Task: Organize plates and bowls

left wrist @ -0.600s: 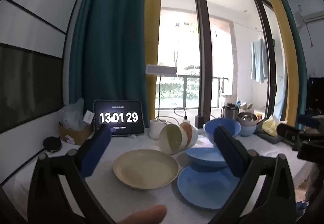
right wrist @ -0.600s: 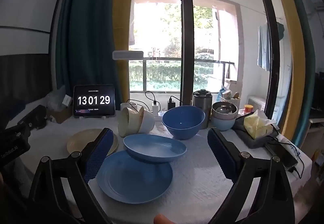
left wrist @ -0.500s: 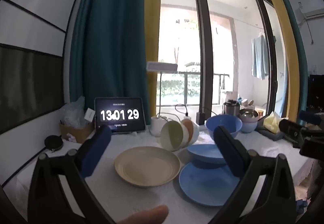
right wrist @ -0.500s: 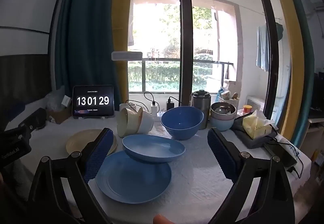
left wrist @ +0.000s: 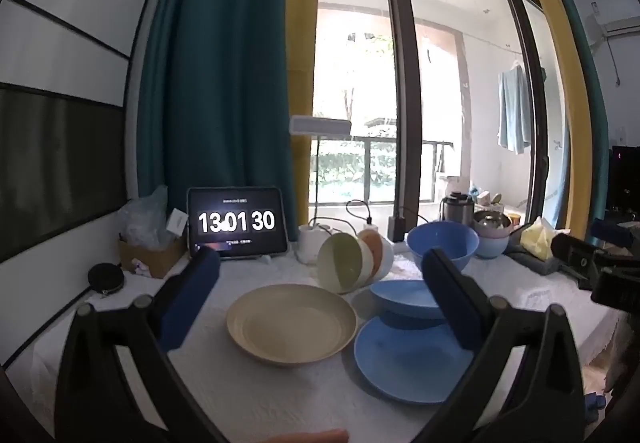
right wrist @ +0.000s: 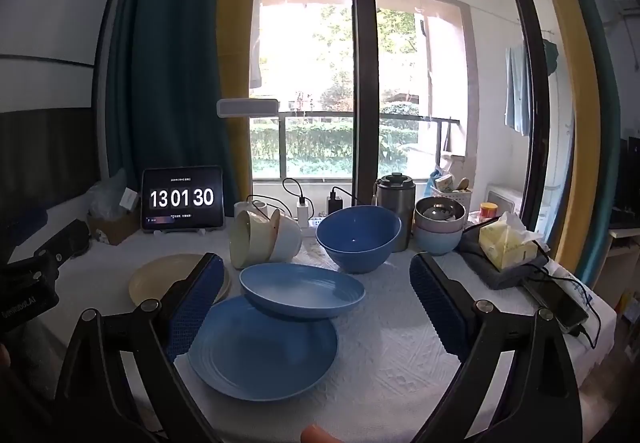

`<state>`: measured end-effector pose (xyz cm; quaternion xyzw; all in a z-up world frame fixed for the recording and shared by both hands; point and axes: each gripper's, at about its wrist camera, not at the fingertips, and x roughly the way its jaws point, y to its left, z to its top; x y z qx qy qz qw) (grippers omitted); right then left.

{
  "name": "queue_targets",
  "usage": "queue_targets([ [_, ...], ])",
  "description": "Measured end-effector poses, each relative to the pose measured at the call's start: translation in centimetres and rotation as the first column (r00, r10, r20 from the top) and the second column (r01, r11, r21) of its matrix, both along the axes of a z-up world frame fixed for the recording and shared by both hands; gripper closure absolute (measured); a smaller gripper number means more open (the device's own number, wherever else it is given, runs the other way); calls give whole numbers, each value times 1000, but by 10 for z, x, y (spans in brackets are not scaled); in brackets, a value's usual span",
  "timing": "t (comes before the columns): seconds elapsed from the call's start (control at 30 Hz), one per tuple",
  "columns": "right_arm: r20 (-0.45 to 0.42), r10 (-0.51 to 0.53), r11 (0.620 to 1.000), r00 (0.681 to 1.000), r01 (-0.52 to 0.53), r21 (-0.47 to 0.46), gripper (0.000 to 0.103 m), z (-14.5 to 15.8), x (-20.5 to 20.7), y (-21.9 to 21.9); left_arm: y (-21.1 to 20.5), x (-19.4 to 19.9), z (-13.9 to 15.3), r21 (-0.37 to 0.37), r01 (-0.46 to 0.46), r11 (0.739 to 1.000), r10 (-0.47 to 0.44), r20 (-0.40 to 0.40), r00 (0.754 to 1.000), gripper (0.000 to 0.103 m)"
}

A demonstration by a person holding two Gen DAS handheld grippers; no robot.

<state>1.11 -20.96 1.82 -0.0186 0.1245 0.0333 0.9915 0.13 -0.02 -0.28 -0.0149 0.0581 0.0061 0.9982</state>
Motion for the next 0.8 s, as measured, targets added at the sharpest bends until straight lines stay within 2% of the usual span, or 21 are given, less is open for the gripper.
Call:
queue_targets([
  [0.8, -8, -8, 1000, 1000, 8, 4, 7, -3, 1, -3, -2, 0, 0, 7, 8, 1000, -8, 5, 1000, 1],
])
